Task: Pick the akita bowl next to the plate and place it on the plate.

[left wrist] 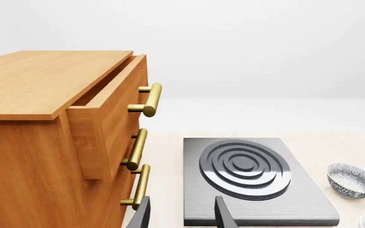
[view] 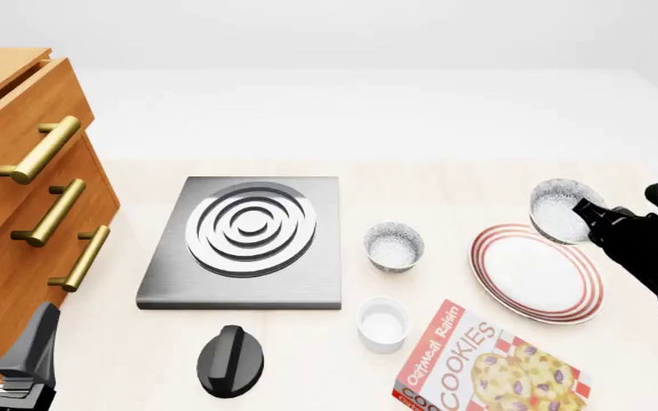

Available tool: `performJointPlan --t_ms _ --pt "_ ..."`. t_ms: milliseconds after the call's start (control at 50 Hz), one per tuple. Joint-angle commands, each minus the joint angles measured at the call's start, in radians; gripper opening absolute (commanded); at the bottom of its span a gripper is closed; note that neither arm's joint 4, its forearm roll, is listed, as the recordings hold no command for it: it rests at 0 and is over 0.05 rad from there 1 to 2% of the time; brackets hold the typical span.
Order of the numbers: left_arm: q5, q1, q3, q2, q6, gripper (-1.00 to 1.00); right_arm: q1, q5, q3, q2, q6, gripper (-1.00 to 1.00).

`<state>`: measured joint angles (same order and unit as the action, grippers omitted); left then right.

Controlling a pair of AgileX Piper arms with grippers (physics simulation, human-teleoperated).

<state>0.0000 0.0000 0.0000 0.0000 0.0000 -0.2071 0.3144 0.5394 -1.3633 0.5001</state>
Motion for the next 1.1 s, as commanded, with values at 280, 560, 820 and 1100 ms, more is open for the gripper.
performJointPlan --t_ms 280,560,820,1100 --pt "0.000 0.000 0.000 0.000 0.000 1.00 0.001 0.079 -0.055 -0.048 -0.013 -1.00" --pt "0.000 0.000 0.000 0.000 0.000 1.00 -0.002 0.130 -0.082 -0.104 -0.021 -1.00" --pt "0.000 0.000 0.000 0.000 0.000 1.00 -0.008 0.166 -0.093 -0.152 -0.027 -1.00" --pt "0.000 0.000 0.000 0.000 0.000 1.00 -0.014 0.190 -0.093 -0.197 -0.038 -1.00"
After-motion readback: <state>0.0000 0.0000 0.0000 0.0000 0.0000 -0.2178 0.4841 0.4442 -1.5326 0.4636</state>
